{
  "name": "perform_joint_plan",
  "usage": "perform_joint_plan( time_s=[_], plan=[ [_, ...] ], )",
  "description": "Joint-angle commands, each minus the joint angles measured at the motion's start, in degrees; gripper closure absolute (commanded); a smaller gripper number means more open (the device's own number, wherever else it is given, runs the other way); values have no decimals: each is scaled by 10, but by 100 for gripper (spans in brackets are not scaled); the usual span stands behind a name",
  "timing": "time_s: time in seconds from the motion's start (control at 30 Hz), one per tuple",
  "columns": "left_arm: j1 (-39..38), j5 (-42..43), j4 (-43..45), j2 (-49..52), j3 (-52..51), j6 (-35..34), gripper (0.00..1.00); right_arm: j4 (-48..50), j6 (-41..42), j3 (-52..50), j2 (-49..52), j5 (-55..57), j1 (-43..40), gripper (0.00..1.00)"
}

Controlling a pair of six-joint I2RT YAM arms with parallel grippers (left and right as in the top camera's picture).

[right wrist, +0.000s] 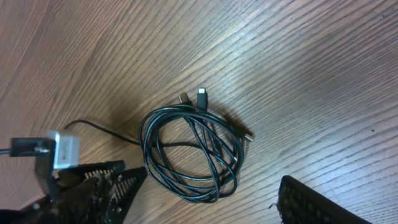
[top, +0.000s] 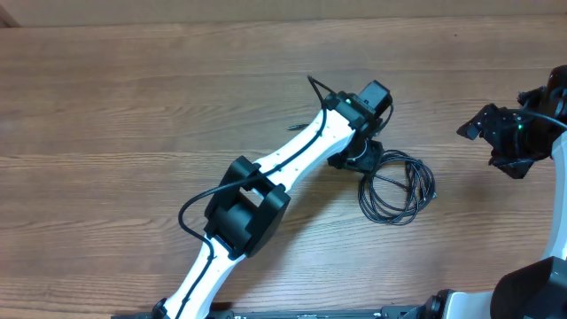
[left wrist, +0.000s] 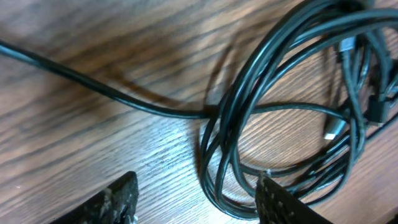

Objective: Untangle cables

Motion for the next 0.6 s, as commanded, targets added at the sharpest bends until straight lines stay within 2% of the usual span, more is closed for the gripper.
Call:
perform_joint_plan(
  time_s=[0.0,0.23,0.37,0.5,0.57],
  plan=[
    [-2,-10,4,13,-8,-33,44,1,-4,8,-6,4,1,16],
    [-10,-11,10,30,-8,-40,70,1,-4,8,-6,4,1,16],
    [-17,-11,11,40,-8,-47,78,1,-4,8,-6,4,1,16],
    [-20,-11,11,40,-8,-49,79,2,-4,8,-6,4,1,15],
    [-19,-11,10,40,-7,-46,74,2,-4,8,-6,4,1,15]
  ],
)
